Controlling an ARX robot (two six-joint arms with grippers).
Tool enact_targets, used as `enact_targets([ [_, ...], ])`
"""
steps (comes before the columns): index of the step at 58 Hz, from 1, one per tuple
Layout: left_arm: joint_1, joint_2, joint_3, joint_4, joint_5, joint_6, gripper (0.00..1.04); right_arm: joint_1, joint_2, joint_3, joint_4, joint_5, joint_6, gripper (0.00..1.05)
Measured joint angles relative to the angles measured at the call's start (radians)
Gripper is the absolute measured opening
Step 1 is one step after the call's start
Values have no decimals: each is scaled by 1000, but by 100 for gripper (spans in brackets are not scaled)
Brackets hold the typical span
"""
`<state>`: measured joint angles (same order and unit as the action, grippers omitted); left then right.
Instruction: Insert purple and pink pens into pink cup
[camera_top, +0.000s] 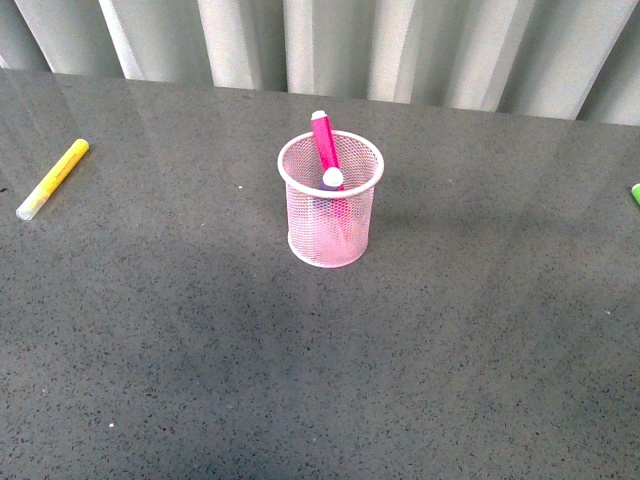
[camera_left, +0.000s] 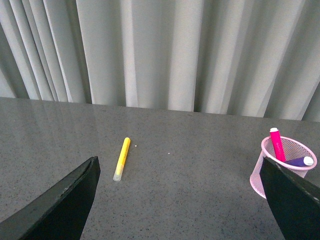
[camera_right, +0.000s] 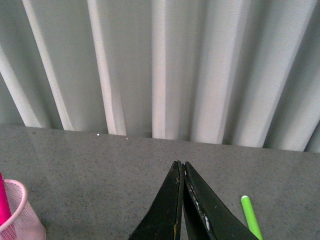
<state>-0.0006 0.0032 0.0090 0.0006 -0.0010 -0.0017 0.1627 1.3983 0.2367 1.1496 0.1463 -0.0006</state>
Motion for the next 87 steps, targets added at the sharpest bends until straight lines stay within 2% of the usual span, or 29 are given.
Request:
enact_targets([
  [22, 0, 0, 0, 0, 1, 0, 98, -83, -333, -160, -180, -73, 0, 3],
  [24, 0, 0, 0, 0, 1, 0, 98, -121, -377, -171, -212, -129, 0, 3],
  [30, 0, 0, 0, 0, 0, 0, 98, -159, -477, -194, -287, -140, 0, 3],
  [63, 0, 0, 0, 0, 0, 0, 98, -160, -882, -214, -640, -146, 0, 3],
  [87, 0, 0, 0, 0, 0, 0, 98, -160, -1075, -214, -823, -146, 0, 3],
])
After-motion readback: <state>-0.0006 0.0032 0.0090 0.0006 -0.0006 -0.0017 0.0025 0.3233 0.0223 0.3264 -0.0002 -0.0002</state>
